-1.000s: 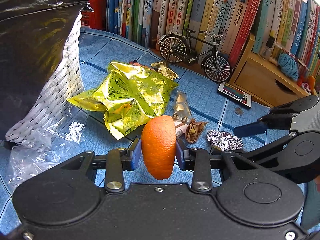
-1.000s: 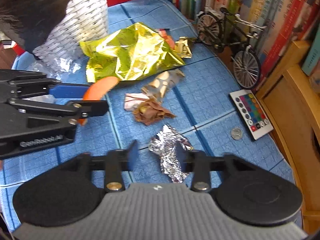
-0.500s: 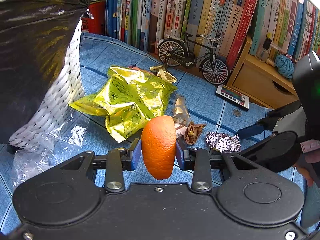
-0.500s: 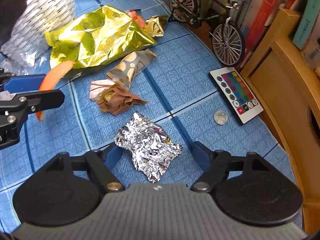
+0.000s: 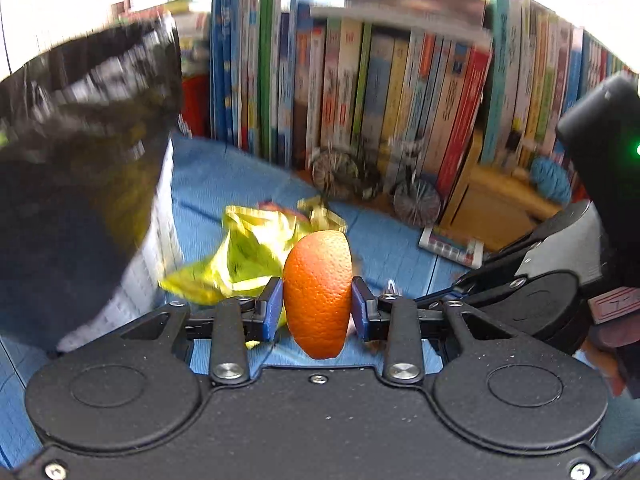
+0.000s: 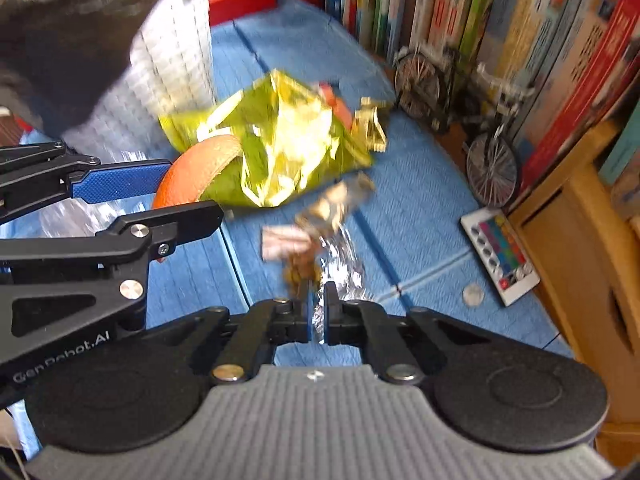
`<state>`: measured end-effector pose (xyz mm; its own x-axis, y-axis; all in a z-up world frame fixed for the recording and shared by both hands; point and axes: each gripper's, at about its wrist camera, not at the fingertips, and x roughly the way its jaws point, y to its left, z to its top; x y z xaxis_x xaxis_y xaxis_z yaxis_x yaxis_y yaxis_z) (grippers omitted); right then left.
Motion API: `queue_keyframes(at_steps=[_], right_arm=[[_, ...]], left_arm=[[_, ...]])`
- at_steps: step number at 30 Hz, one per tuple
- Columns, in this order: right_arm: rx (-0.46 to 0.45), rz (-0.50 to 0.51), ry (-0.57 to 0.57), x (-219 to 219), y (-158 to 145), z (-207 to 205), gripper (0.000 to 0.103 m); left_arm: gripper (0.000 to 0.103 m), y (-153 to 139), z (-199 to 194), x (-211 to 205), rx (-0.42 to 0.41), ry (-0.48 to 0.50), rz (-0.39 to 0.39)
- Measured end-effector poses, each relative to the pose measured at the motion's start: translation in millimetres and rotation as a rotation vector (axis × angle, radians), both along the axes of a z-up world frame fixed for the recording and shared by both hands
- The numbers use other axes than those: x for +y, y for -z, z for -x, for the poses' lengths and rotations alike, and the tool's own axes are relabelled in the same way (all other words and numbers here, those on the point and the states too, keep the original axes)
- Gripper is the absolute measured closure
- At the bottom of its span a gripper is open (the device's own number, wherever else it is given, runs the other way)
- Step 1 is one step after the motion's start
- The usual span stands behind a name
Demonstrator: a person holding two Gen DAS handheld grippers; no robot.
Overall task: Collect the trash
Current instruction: 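Lift both tools over the basket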
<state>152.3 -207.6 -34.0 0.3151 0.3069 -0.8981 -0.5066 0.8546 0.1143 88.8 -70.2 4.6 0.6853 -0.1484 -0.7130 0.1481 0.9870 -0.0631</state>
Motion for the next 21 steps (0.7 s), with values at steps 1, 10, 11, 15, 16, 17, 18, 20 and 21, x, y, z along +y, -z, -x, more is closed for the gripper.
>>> queue_keyframes(at_steps=[1, 10, 11, 15, 16, 17, 18, 20, 21], right_arm=[[-0.009, -0.008, 0.005, -1, -5, -2, 0.095], [-0.087, -0.087, 0.040, -2, -53, -15, 0.095], [-0.095, -0.098, 0.043, -2, -58, -16, 0.095], [-0.134, -0.142, 0.048, 0, -81, -18, 0.095], [-0.143, -0.151, 0.048, 2, -86, -19, 0.095], [-0.151, -0.161, 0.047, 3, -92, -19, 0.095], [-0.161, -0.171, 0.048, 5, -97, -20, 0.095], [-0.170, -0.192, 0.044, 8, -106, -21, 0.095], [-0.175, -0.202, 0.042, 10, -110, -20, 0.095]], left_arm=[[0.069, -7, 0, 1, -0.014, -0.001, 0.012], [0.069, -60, 4, 8, -0.142, -0.014, 0.040], [0.069, -66, 5, 9, -0.156, -0.018, 0.039], [0.069, -90, 5, 14, -0.203, -0.034, 0.039], [0.069, -94, 6, 17, -0.223, -0.065, 0.055], [0.069, -99, 6, 19, -0.231, -0.068, 0.061], [0.069, -104, 7, 22, -0.239, -0.071, 0.066], [0.069, -113, 8, 27, -0.256, -0.080, 0.065], [0.069, -116, 9, 29, -0.262, -0.087, 0.063]])
